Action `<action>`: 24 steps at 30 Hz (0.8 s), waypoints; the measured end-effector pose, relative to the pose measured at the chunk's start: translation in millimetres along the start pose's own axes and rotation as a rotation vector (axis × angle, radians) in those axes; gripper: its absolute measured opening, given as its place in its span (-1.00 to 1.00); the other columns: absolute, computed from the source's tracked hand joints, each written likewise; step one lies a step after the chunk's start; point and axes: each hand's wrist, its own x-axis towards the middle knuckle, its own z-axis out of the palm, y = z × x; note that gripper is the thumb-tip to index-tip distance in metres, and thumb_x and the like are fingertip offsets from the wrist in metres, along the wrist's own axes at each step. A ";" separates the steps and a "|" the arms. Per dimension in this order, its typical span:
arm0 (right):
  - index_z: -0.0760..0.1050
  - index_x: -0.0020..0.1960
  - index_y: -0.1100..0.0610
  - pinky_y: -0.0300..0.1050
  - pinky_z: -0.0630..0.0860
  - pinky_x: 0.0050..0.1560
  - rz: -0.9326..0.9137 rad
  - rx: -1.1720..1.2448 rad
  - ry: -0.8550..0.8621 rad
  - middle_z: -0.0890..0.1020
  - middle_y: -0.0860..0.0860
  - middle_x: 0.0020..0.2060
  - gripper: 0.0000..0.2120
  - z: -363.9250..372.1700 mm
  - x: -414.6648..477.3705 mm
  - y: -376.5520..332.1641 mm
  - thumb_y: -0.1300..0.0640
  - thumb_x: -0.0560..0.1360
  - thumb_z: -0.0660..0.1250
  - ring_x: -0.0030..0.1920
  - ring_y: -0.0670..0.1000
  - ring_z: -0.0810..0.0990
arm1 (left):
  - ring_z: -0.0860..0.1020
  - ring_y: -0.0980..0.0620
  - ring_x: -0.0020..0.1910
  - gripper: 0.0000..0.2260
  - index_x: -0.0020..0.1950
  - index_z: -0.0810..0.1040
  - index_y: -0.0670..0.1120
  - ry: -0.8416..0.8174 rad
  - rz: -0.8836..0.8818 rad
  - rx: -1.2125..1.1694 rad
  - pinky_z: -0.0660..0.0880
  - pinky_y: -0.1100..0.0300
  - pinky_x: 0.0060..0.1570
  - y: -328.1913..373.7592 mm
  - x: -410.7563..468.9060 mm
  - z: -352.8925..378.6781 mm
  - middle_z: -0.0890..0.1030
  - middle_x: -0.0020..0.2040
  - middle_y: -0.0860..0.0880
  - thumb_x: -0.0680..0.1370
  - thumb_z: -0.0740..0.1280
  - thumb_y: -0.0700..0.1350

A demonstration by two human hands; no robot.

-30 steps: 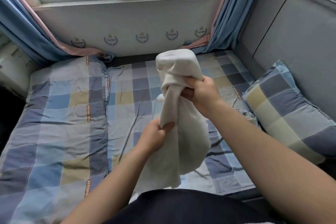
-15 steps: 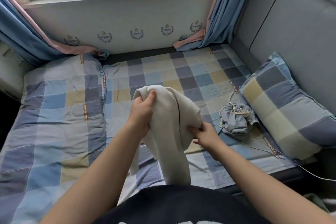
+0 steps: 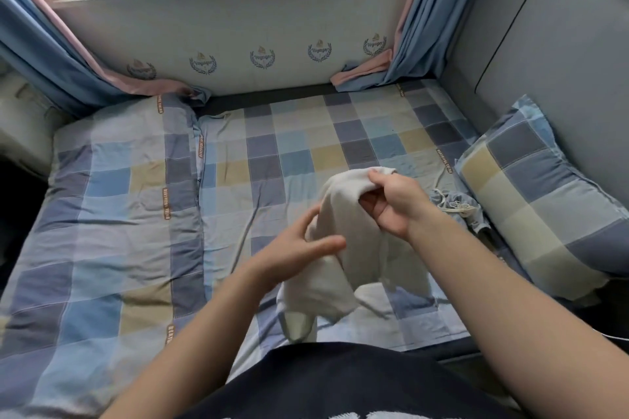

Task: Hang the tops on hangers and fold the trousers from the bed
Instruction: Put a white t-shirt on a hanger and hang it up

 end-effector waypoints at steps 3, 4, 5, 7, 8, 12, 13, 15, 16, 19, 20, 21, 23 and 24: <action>0.44 0.03 0.26 -0.13 0.62 -0.43 0.039 0.016 0.002 0.61 0.21 -0.26 -0.81 2.7 -3.6 -6.5 0.23 0.71 0.09 -0.44 0.04 0.67 | 0.51 0.18 0.31 -0.12 0.52 0.26 0.21 -0.010 0.055 0.119 0.49 0.17 0.25 -18.8 1.4 11.9 0.53 0.33 0.21 0.30 0.64 0.08; 0.44 0.04 0.27 -0.13 0.62 -0.44 0.046 0.023 -0.006 0.62 0.21 -0.27 -0.81 2.6 -4.7 -7.1 0.23 0.71 0.08 -0.44 0.04 0.67 | 0.50 0.13 0.33 -0.13 0.53 0.26 0.15 0.018 0.063 0.167 0.49 0.08 0.27 -23.5 3.0 16.3 0.51 0.35 0.13 0.33 0.64 0.01; 0.44 0.06 0.27 -0.13 0.62 -0.44 0.051 0.040 -0.019 0.63 0.20 -0.30 -0.81 2.2 -5.8 -7.9 0.24 0.71 0.08 -0.44 0.05 0.68 | 0.51 0.09 0.30 -0.21 0.50 0.31 0.10 0.045 0.069 0.212 0.50 0.02 0.27 -27.9 4.5 20.7 0.52 0.33 0.09 0.37 0.62 -0.05; 0.44 0.12 0.30 -0.11 0.63 -0.42 0.054 0.091 -0.047 0.65 0.21 -0.33 -0.80 2.0 -8.2 -10.3 0.25 0.71 0.06 -0.42 0.07 0.68 | 0.59 0.04 0.16 -0.57 0.31 0.52 0.03 0.120 0.057 0.309 0.55 -0.07 0.16 -38.9 11.5 25.4 0.62 0.16 0.05 0.48 0.53 -0.10; 0.43 0.16 0.31 -0.10 0.64 -0.40 0.052 0.115 -0.053 0.64 0.22 -0.29 -0.79 1.8 -9.3 -12.0 0.26 0.71 0.06 -0.40 0.08 0.69 | 0.62 0.03 0.07 -0.77 0.17 0.60 -0.02 0.168 0.037 0.348 0.56 -0.09 0.09 -42.3 14.1 26.0 0.67 0.06 0.02 0.53 0.48 -0.09; 0.45 0.30 0.29 -0.07 0.67 -0.09 -0.011 0.051 -0.040 0.67 0.18 -0.04 -0.74 -10.2 -9.3 -15.5 0.20 0.69 0.14 -0.11 0.08 0.71 | 0.58 0.15 -0.25 -0.83 -0.13 0.62 -0.17 0.372 0.035 0.159 0.56 0.06 -0.15 -38.1 19.7 21.4 0.67 -0.20 -0.05 0.62 0.35 -0.15; 0.43 0.36 0.25 -0.06 0.64 0.05 -0.068 -0.056 -0.054 0.67 0.15 0.06 -0.71 -16.4 -8.9 -15.1 0.18 0.68 0.20 0.03 0.07 0.69 | 0.55 0.18 -0.32 -0.82 -0.15 0.62 -0.18 0.431 0.029 0.107 0.53 0.15 -0.24 -31.5 20.2 18.5 0.65 -0.25 -0.02 0.62 0.35 -0.15; 0.33 0.48 0.11 -0.04 0.55 0.24 -0.205 -0.352 -0.128 0.58 0.06 0.29 -0.54 -28.3 -13.6 -11.4 0.11 0.61 0.34 0.24 0.03 0.60 | 0.52 0.18 -0.36 -0.79 -0.16 0.62 -0.21 0.504 0.015 0.028 0.46 0.26 -0.34 -15.2 20.6 12.7 0.62 -0.31 0.03 0.62 0.35 -0.14; 0.27 0.50 -0.01 -0.06 0.52 0.28 -0.262 -0.521 -0.199 0.50 -0.04 0.37 -0.42 -33.8 -17.2 -6.9 0.05 0.56 0.42 0.29 -0.02 0.56 | 0.53 0.15 -0.33 -0.79 -0.13 0.63 -0.23 0.498 0.009 -0.016 0.47 0.27 -0.33 -6.9 20.6 11.1 0.63 -0.29 0.01 0.62 0.36 -0.13; 0.23 0.44 -0.36 -0.10 0.53 0.27 -0.278 -0.945 -0.450 0.38 -0.17 0.40 -0.21 -38.4 -28.2 20.0 -0.11 0.36 0.57 0.33 -0.14 0.48 | 0.63 0.02 -0.22 -0.80 -0.03 0.66 -0.24 0.394 -0.005 -0.153 0.56 0.13 -0.19 15.3 18.4 9.1 0.70 -0.18 -0.12 0.61 0.39 -0.10; 0.23 0.44 -0.38 -0.06 0.55 0.26 -0.262 -1.027 -0.493 0.42 -0.13 0.37 -0.20 -37.3 -29.4 31.3 -0.11 0.34 0.58 0.31 -0.11 0.49 | 0.65 -0.01 -0.21 -0.81 -0.03 0.67 -0.23 0.351 -0.015 -0.180 0.58 0.10 -0.18 20.6 16.8 8.3 0.71 -0.17 -0.14 0.60 0.40 -0.10; 0.26 0.43 -0.36 -0.03 0.57 0.22 -0.266 -1.069 -0.497 0.49 -0.10 0.31 -0.23 -35.1 -29.5 41.8 -0.09 0.34 0.57 0.26 -0.08 0.54 | 0.67 -0.02 -0.21 -0.81 -0.04 0.68 -0.22 0.309 -0.030 -0.192 0.60 0.10 -0.19 25.0 14.8 6.7 0.72 -0.18 -0.14 0.60 0.41 -0.09; 0.41 0.33 -0.24 -0.01 0.59 0.10 -0.348 -1.106 -0.411 0.63 -0.08 0.11 -0.45 -31.9 -25.6 55.8 -0.03 0.41 0.52 0.09 -0.05 0.62 | 0.68 -0.05 -0.20 -0.80 -0.03 0.68 -0.21 0.252 -0.060 -0.215 0.61 0.12 -0.21 31.0 10.8 0.3 0.72 -0.17 -0.15 0.60 0.41 -0.07; 0.49 0.26 -0.15 0.02 0.58 0.05 -0.412 -1.142 -0.350 0.67 -0.06 0.03 -0.60 -30.8 -21.9 57.5 0.03 0.46 0.48 0.04 -0.01 0.64 | 0.67 -0.08 -0.17 -0.77 0.00 0.68 -0.22 0.250 -0.067 -0.244 0.61 0.09 -0.16 31.3 9.2 -3.9 0.72 -0.15 -0.17 0.60 0.40 -0.05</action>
